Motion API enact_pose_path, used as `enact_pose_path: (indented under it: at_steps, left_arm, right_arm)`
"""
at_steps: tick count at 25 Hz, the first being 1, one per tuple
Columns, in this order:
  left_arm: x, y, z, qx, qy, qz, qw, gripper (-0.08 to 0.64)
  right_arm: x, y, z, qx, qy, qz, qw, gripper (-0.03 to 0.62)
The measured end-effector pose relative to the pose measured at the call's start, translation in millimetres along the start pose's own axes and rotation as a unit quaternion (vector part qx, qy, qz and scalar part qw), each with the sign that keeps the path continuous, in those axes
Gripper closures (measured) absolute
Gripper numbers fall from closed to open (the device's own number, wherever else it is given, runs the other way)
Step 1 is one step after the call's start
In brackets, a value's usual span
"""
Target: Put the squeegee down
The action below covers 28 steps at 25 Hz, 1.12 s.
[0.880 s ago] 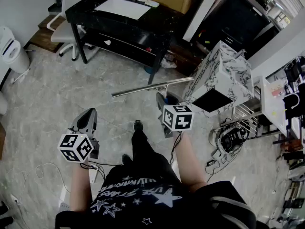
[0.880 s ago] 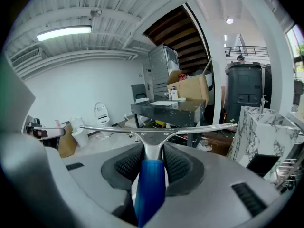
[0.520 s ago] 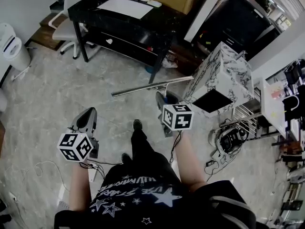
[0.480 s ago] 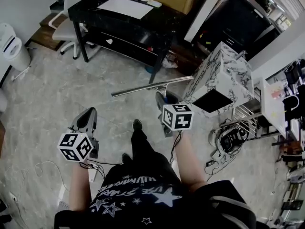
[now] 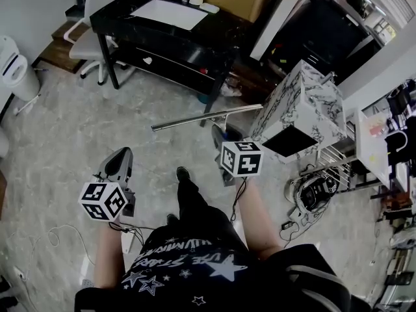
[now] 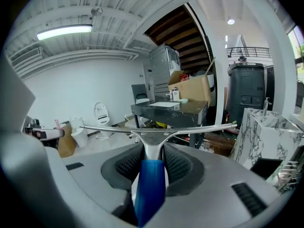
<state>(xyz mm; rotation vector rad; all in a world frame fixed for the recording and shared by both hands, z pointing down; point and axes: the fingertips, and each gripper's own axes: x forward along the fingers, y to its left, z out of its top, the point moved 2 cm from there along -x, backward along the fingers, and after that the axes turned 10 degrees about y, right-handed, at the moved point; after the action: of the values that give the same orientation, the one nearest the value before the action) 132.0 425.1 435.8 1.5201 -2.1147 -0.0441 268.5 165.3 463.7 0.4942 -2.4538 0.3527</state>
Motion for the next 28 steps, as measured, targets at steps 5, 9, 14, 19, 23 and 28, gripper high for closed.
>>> enact_pose_path:
  at_steps: [5, 9, 14, 19, 23, 28]
  left_arm:
    - [20.5, 15.2, 13.7, -0.001, 0.003, 0.002, 1.0000, 0.541]
    - [54.2, 26.5, 32.3, 0.002, 0.010, 0.003, 0.9999, 0.541]
    - [115.2, 40.7, 70.8, 0.003, 0.019, 0.000, 0.9998, 0.541]
    - [182.3, 43.8, 110.2, 0.006, 0.023, -0.001, 0.9997, 0.541]
    - [230.7, 40.8, 139.3, 0.012, 0.028, -0.002, 0.9995, 0.541]
    - [283.2, 42.0, 166.1, 0.019, 0.033, 0.000, 0.9993, 0.541]
  right_arm:
    - [24.1, -5.8, 20.0, 0.002, 0.000, 0.001, 1.000, 0.449]
    - [53.9, -23.8, 42.0, 0.009, 0.001, 0.001, 1.000, 0.449]
    - [100.3, -58.6, 81.9, 0.019, 0.006, -0.001, 1.000, 0.449]
    - [142.5, -105.9, 126.7, 0.025, 0.008, -0.003, 1.000, 0.449]
    - [172.0, -143.7, 159.9, 0.035, 0.007, -0.004, 0.999, 0.449]
    - [204.8, -183.2, 191.3, 0.043, 0.004, -0.003, 0.999, 0.449]
